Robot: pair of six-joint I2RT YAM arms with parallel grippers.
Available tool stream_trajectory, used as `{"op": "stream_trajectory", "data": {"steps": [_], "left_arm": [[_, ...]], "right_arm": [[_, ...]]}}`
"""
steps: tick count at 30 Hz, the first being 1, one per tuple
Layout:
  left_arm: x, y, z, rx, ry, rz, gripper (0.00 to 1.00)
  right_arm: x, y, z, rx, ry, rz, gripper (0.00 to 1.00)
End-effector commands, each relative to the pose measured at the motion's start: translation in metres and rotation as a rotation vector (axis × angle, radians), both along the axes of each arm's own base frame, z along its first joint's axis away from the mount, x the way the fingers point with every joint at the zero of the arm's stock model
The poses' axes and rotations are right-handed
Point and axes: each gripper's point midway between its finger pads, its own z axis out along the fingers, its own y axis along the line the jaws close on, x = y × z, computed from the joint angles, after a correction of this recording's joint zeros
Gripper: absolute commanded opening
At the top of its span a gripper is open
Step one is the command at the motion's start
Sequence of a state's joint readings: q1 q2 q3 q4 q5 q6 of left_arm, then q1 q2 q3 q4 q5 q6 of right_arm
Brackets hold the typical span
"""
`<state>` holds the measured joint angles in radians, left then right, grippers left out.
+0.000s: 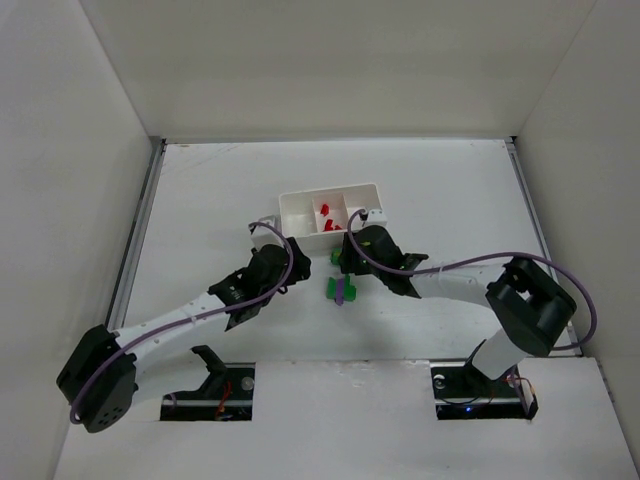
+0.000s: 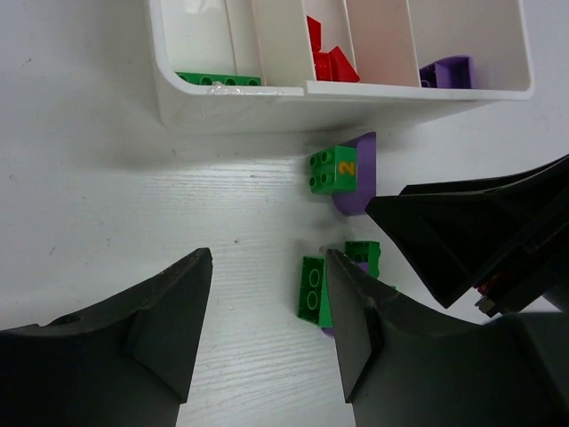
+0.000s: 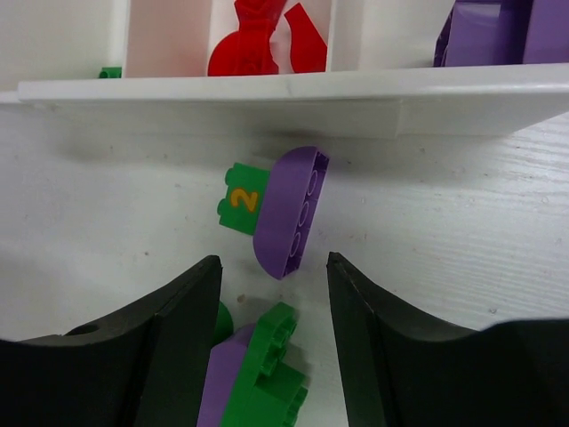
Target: Sort the legos into containers by color
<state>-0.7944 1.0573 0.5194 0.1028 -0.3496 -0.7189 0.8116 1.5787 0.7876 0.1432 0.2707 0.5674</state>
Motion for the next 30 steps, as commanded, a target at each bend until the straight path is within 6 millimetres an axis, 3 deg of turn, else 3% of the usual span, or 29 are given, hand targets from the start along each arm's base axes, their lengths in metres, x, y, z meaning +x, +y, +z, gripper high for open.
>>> {"op": "stream_trajectory", "data": {"steps": [1, 11, 23, 30], "left_arm": [[0.004, -0.005, 0.01, -0.078, -0.023, 0.003, 0.51], [0.007, 0.0, 0.0, -0.11, 0.0, 0.01, 0.53], [0.009, -0.005, -0.013, -0.175, 0.054, -0.004, 0.55], [0.008, -0.004, -0.017, -0.191, 0.061, 0.003, 0.55]], "right_arm": [[0.01, 0.017, 0.02, 0.079, -0.04, 0.0, 0.55], [0.006, 0.029, -0.003, 0.045, 0.013, 0.055, 0.52], [0.019, 0.03, -0.019, -0.018, -0.017, 0.051, 0.38], [0.024, 0.027, -0.017, -0.027, -0.036, 0.033, 0.23]]}}
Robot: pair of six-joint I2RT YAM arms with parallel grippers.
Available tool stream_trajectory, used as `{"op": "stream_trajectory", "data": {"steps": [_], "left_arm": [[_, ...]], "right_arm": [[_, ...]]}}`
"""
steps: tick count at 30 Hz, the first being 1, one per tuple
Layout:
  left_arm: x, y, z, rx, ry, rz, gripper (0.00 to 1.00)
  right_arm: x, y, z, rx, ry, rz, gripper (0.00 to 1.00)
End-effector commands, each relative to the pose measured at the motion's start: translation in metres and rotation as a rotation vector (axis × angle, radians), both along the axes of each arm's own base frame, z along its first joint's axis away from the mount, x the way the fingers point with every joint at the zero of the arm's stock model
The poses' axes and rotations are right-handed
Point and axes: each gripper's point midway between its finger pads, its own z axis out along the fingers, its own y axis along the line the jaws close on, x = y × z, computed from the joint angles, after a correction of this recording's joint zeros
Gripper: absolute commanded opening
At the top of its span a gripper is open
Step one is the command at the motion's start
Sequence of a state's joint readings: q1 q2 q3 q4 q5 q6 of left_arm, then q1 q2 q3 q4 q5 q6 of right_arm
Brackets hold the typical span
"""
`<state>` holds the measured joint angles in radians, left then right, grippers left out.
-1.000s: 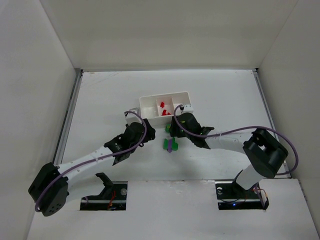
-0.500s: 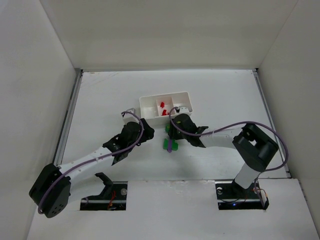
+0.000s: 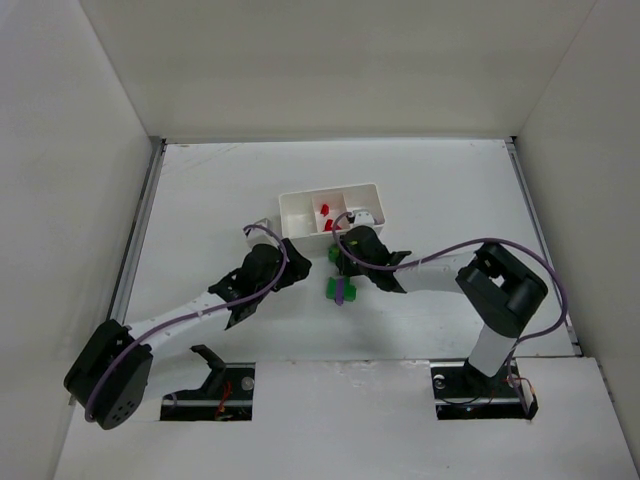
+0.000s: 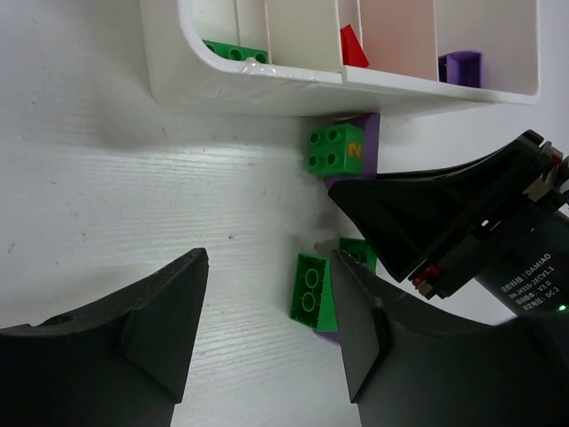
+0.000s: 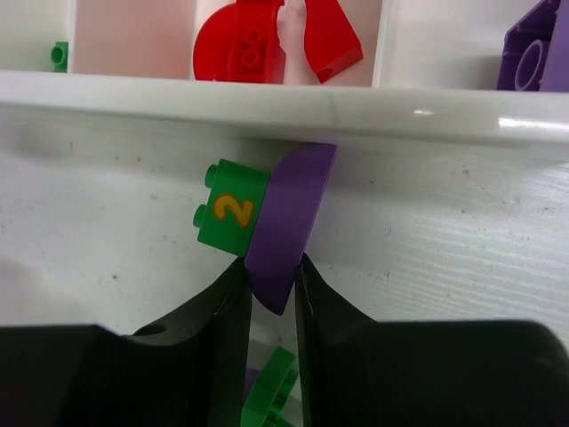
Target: Sort the legos into containers by color
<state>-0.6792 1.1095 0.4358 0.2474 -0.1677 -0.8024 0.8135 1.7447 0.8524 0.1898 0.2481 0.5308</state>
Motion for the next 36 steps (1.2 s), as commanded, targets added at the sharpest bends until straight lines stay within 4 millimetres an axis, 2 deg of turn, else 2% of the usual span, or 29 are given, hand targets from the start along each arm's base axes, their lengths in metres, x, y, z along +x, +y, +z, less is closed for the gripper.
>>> {"op": "stream_trajectory", "data": {"steps": [1, 6, 13, 21, 27, 31, 36], "left_arm": [[0.002, -0.003, 0.008, -0.05, -0.025, 0.004, 0.55], [0.001, -0.007, 0.012, -0.07, -0.035, 0.0, 0.58], [0.0, -0.029, 0.024, -0.162, -0.048, -0.033, 0.66], [0.009, -0.042, 0.043, -0.302, -0.09, -0.011, 0.64], [0.01, -0.049, 0.045, -0.334, -0.102, -0.016, 0.63], [0.011, -0.051, 0.041, -0.343, -0.096, -0.009, 0.57], [0.014, -0.052, 0.041, -0.367, -0.103, 0.0, 0.41]], "right_arm": [[0.012, 0.01, 0.021, 0.03, -0.078, -0.004, 0.22], [-0.001, 0.013, 0.033, 0.033, -0.105, 0.019, 0.21], [-0.022, 0.018, 0.058, 0.07, -0.14, 0.059, 0.2], [-0.047, 0.028, 0.086, 0.153, -0.155, 0.123, 0.21], [-0.056, 0.037, 0.092, 0.199, -0.139, 0.147, 0.21], [-0.061, 0.044, 0.096, 0.22, -0.137, 0.171, 0.21], [-0.064, 0.046, 0.1, 0.251, -0.133, 0.176, 0.21]]}}
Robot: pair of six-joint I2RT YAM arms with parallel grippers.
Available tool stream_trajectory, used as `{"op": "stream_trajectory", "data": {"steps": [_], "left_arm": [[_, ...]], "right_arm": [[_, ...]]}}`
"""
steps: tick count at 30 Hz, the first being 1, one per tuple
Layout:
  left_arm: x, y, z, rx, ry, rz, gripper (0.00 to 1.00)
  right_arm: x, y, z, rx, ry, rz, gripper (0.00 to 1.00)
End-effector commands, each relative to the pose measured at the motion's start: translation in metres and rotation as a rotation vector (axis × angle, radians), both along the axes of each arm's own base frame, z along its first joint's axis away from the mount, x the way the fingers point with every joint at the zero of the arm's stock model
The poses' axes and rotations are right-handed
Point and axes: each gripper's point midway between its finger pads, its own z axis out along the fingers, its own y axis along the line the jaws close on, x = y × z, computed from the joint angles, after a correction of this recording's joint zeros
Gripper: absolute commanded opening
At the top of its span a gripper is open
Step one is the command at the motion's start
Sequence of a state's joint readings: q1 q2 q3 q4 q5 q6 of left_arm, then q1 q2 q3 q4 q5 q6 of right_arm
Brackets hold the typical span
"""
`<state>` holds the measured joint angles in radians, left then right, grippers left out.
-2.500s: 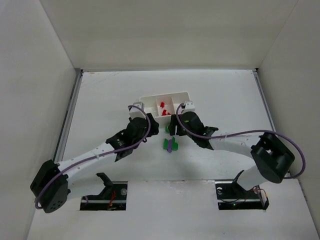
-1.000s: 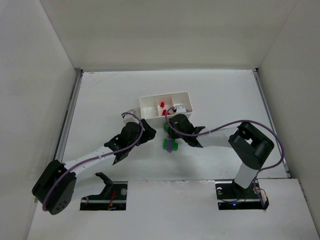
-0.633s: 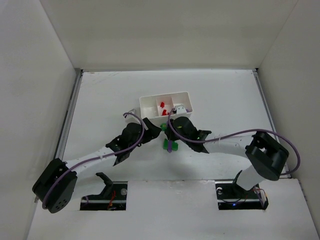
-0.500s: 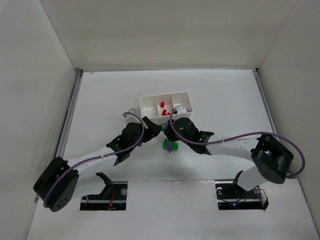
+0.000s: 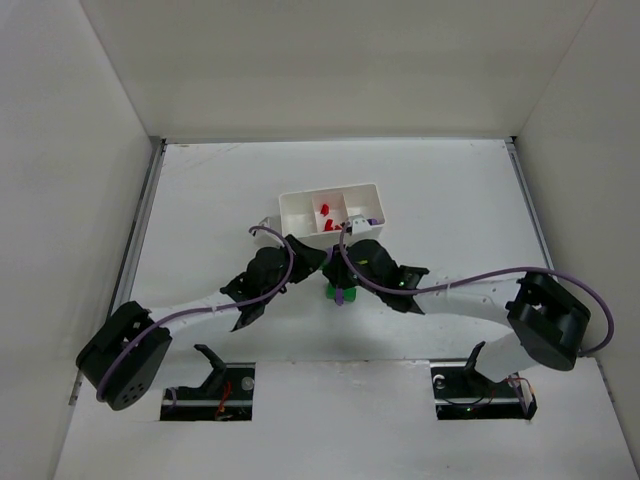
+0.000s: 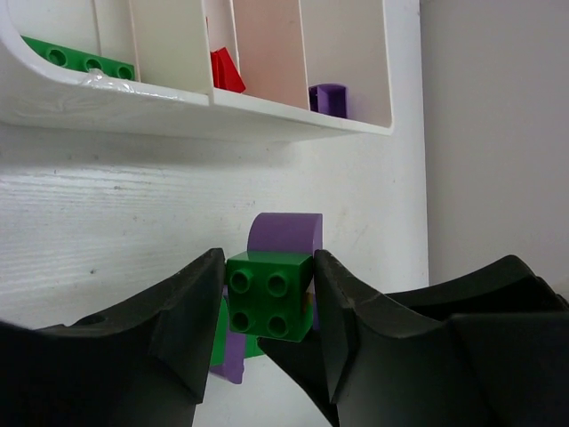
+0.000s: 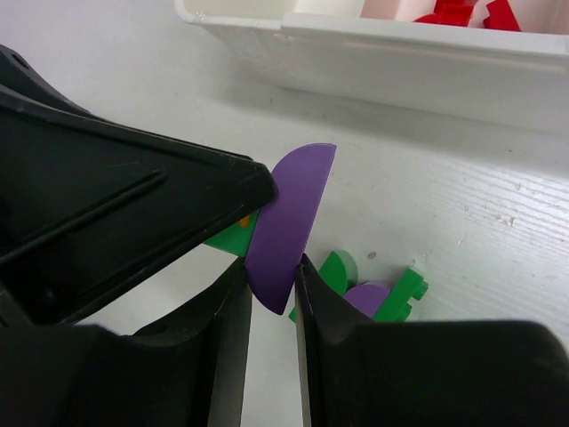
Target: Sort the legos into containers by color
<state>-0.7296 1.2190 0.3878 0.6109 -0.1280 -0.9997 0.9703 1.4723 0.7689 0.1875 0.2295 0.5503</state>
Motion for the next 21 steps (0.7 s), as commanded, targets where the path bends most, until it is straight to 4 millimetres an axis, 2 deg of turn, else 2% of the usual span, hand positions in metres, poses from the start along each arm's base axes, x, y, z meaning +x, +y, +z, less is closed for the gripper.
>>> {"op": "stream_trajectory", "data": {"steps": [1, 9, 17, 21], "left_arm": [[0.004, -0.005, 0.015, -0.071, -0.044, 0.007, 0.38], [0.003, -0.004, 0.024, -0.097, -0.061, 0.004, 0.21], [-0.003, 0.003, 0.04, -0.12, -0.087, -0.022, 0.18], [-0.004, 0.014, 0.045, -0.109, -0.095, -0.023, 0.18]], "right_arm": [[-0.004, 0.011, 0.023, 0.095, -0.026, 0.021, 0.21], [-0.008, 0.007, 0.028, 0.126, -0.026, 0.024, 0.21], [-0.002, -0.01, 0.036, 0.13, -0.052, 0.0, 0.21], [-0.001, -0.017, 0.039, 0.127, -0.061, -0.006, 0.21]]}}
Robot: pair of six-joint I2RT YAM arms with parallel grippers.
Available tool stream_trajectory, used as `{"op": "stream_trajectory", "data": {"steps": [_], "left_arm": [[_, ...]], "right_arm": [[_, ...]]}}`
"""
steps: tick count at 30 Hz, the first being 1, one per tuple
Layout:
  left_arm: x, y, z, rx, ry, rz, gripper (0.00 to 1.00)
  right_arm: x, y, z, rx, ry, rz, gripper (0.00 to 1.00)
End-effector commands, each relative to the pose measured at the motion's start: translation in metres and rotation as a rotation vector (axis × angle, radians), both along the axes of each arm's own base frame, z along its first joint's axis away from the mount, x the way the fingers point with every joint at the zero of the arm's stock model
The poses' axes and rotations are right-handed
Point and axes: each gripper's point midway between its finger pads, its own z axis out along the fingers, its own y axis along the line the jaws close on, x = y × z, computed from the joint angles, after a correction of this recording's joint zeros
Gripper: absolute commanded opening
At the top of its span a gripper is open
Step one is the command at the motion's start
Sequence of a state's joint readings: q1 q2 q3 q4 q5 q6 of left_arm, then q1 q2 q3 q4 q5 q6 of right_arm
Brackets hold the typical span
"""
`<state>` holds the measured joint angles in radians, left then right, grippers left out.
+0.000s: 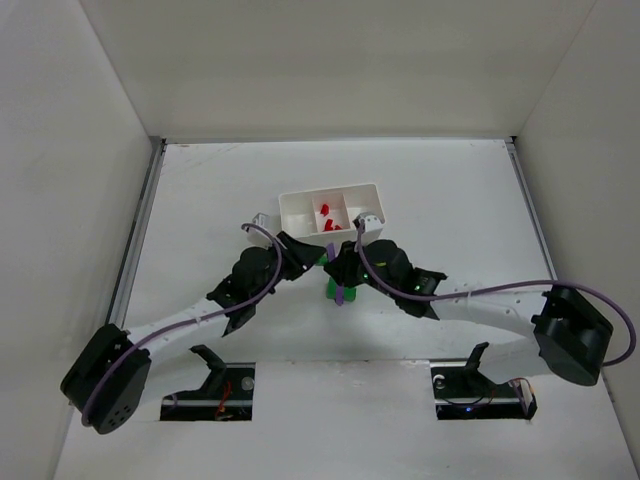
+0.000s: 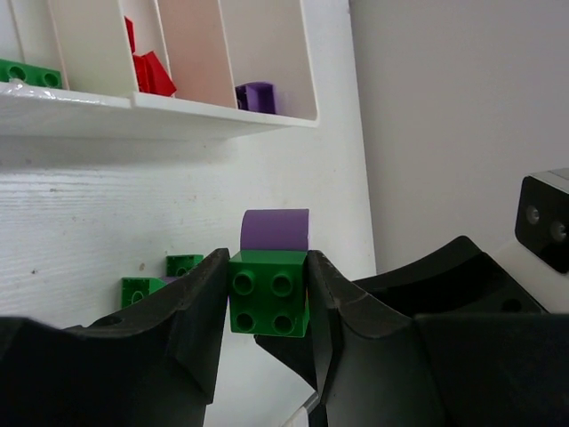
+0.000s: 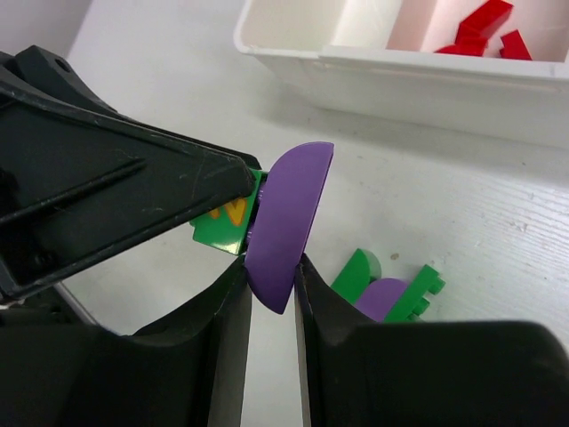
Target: Sort the legos into containers by color
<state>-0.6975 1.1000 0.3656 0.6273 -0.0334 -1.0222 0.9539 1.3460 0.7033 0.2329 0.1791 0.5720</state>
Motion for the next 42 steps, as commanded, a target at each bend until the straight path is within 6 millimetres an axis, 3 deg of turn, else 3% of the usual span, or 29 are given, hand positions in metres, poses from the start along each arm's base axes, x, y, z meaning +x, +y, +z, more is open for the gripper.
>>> {"op": "stream_trajectory", "data": {"steps": [1, 6, 14, 21, 28, 35, 42], "left_arm": [[0.005, 0.018, 0.009, 0.011, -0.04, 0.036, 0.18], [0.005, 0.027, 0.006, 0.061, -0.028, 0.022, 0.17], [0.005, 0.048, 0.006, 0.121, -0.032, 0.055, 0.17], [0.015, 0.072, 0.022, 0.163, -0.077, 0.127, 0.18], [0.019, 0.104, 0.028, 0.206, -0.087, 0.232, 0.18], [0.019, 0.151, 0.012, 0.286, -0.011, 0.386, 0.18], [0.017, 0.185, -0.006, 0.308, 0.057, 0.49, 0.18]], "right_arm": [[0.007, -0.01, 0.01, 0.016, -0.034, -0.028, 0.21], [0.011, -0.015, 0.015, 0.003, -0.048, -0.034, 0.21], [0.01, -0.016, 0.039, 0.022, -0.092, -0.021, 0.21], [0.021, 0.001, 0.051, 0.018, -0.109, -0.009, 0.22], [0.034, 0.031, 0.052, 0.001, -0.113, 0.02, 0.21], [0.042, 0.048, 0.053, -0.005, -0.119, 0.036, 0.22], [0.039, 0.051, 0.043, -0.017, -0.113, 0.042, 0.22]]}}
